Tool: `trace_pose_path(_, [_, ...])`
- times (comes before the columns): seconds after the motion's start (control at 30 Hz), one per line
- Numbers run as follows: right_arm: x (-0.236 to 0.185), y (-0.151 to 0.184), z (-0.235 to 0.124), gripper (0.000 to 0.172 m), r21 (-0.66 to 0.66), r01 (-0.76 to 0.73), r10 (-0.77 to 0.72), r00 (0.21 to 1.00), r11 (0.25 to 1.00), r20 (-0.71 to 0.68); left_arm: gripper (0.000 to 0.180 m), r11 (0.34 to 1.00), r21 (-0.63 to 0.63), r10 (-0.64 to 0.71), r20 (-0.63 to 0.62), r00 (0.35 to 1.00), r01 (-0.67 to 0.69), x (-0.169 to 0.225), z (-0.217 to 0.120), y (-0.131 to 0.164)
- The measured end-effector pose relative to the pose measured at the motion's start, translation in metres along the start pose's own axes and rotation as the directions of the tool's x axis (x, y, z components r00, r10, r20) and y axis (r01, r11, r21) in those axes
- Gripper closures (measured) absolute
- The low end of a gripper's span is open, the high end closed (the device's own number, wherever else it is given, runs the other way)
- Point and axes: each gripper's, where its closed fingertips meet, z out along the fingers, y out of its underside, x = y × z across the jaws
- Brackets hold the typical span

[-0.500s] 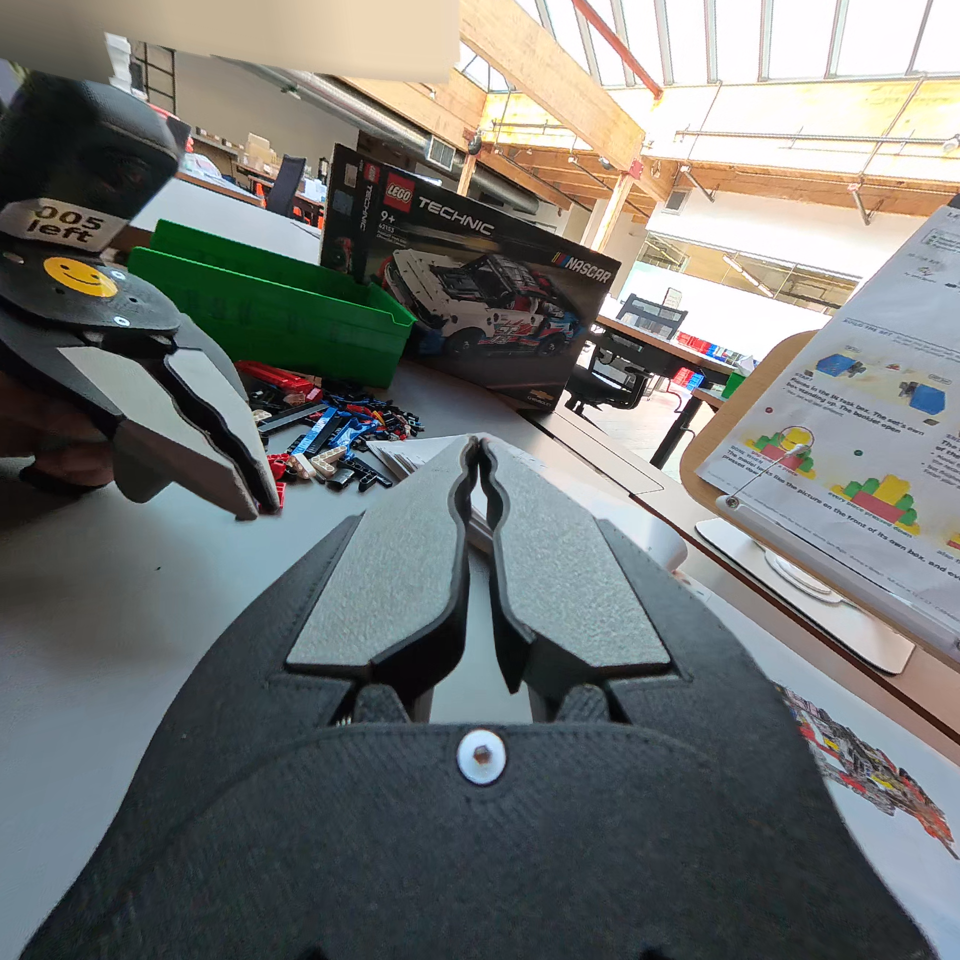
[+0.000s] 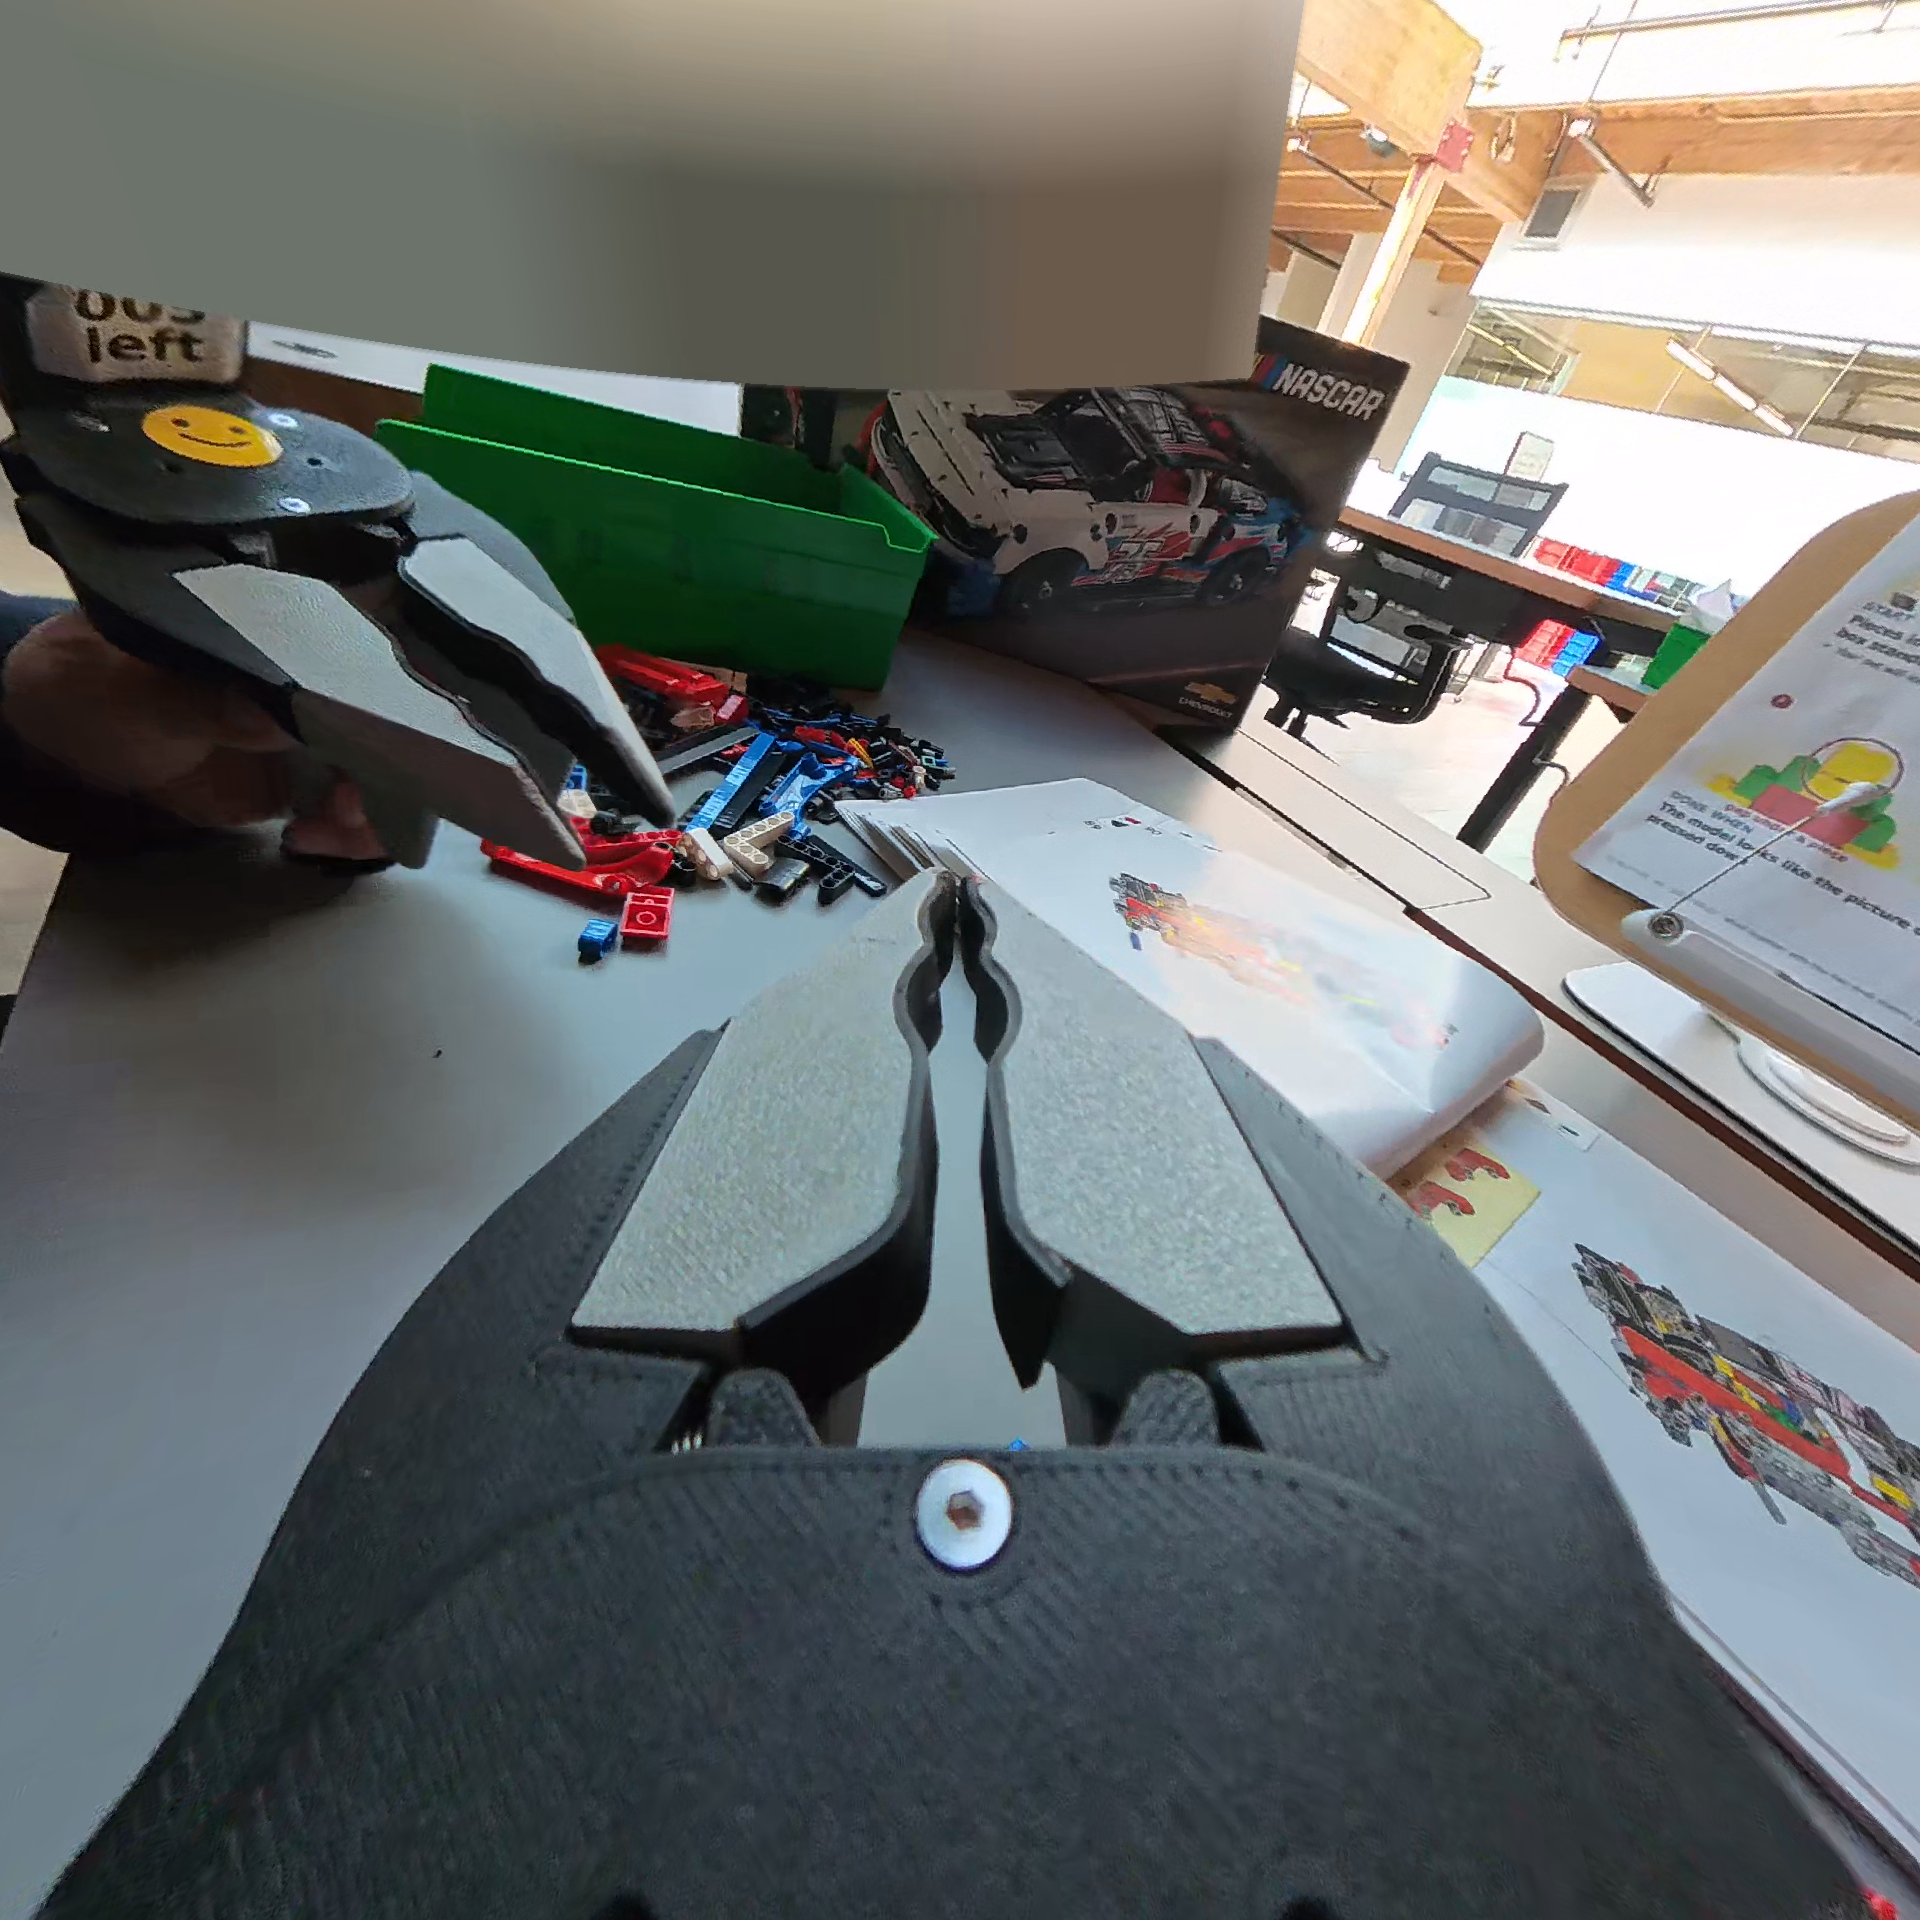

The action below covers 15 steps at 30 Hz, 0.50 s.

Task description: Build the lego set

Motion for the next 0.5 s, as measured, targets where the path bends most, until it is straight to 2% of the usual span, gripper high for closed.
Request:
trace_pose_path(0.07, [-0.002, 0.0, 0.001, 0.172, -0.003, 0.03, -0.03, 1.0, 1.0, 0.002, 0.163, 0.998, 0.047, -0.037, -0.04, 0.998, 0.039, 0.007, -0.001, -0.004])
trace_pose_path(0.17, [-0.001, -0.001, 0.003, 0.172, -0.005, 0.053, -0.053, 0.999, 0.999, -0.001, 0.168, 0.997, 0.08, -0.018, -0.04, 0.999, 0.021, 0.004, -0.003, -0.009])
trace_pose_path(0.37, [0.009, -0.001, 0.003, 0.172, 0.009, 0.043, -0.043, 0.999, 0.999, -0.02, 0.169, 1.0, 0.014, -0.019, -0.06, 0.998, 0.02, -0.005, 0.005, 0.003])
trace_pose_path(0.5, [0.011, 0.002, 0.003, 0.172, 0.01, 0.033, -0.033, 0.999, 0.999, -0.018, 0.166, 0.997, 0.034, -0.071, -0.089, 0.994, 0.074, -0.008, 0.006, 0.0])
